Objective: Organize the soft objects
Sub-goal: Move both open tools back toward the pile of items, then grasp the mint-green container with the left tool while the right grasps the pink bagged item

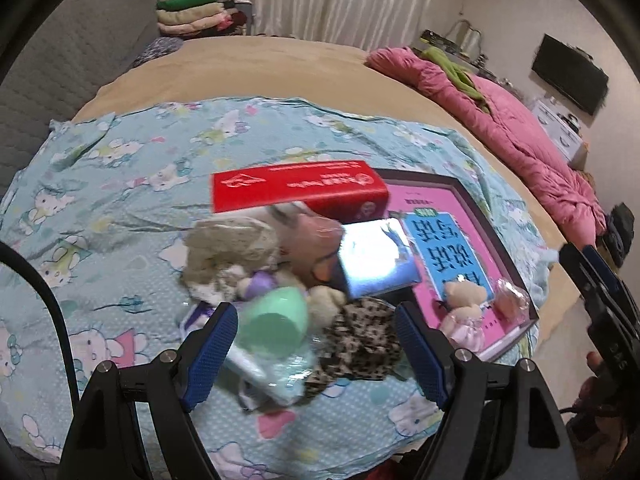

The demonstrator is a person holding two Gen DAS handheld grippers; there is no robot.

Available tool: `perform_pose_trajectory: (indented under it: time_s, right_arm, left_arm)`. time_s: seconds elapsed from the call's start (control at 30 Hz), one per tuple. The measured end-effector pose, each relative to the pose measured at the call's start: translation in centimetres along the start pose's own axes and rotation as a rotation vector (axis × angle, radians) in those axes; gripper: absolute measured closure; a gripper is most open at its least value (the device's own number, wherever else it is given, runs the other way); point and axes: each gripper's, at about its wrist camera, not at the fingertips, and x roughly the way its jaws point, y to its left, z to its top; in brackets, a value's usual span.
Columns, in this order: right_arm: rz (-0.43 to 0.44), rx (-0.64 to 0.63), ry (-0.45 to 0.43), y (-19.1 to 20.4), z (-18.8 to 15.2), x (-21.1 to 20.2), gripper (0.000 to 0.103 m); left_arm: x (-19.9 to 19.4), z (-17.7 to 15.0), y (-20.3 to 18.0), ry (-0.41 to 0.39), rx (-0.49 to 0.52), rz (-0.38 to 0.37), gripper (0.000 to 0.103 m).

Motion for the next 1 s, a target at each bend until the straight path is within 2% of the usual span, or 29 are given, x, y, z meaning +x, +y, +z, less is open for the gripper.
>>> perform_pose_trajectory:
  time_s: [0.57, 0.83, 1.0]
  right_arm:
    - [0.090, -0.052, 0.028, 3.3, -0.4, 0.1, 0.023]
    - [0.102, -0.067, 0.057, 4.2, -1.0, 1.1, 0.023]
    - [0.111, -0.074, 0.072, 4.7, -1.1, 1.9, 0.023]
  left_arm:
    - [-0.4, 1.0, 6.9, -0.019, -0.119, 0.006, 0.023]
    - [1.1, 0.1, 4.3, 0.018, 0.028, -0.028, 0.023]
    - [2.5, -0.3, 2.5, 0.044, 0.083, -0.037, 0.023]
